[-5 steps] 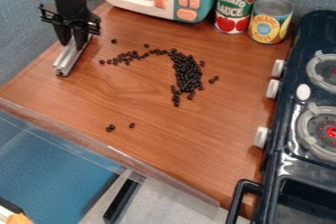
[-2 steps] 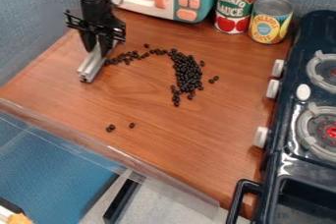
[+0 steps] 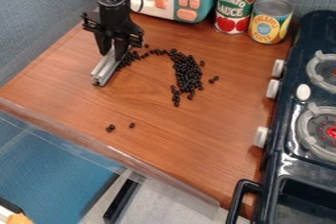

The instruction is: Sweep into pile

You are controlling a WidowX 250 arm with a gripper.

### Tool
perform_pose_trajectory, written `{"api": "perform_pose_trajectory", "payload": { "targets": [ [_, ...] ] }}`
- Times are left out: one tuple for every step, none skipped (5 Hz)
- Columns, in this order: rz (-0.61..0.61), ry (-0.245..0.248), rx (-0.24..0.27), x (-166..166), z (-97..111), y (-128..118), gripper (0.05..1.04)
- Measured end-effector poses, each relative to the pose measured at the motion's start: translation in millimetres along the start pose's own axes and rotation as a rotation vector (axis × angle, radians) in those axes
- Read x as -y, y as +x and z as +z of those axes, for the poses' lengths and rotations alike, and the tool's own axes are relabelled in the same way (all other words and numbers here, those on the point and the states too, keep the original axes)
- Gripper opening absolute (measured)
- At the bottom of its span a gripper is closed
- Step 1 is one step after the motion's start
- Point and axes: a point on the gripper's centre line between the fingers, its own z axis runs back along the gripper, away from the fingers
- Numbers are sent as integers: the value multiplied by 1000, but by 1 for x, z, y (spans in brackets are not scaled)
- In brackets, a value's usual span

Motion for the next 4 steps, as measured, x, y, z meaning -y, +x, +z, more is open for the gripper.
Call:
{"api": "perform_pose_trajectory", "payload": {
  "targets": [
    [-9,12,9,7,0,1,336],
    [-24,11,22,22,1,6,336],
    [-57,-16,28,47,4,11,336],
    [-53,-52,20,65,7,12,336]
  ]
}}
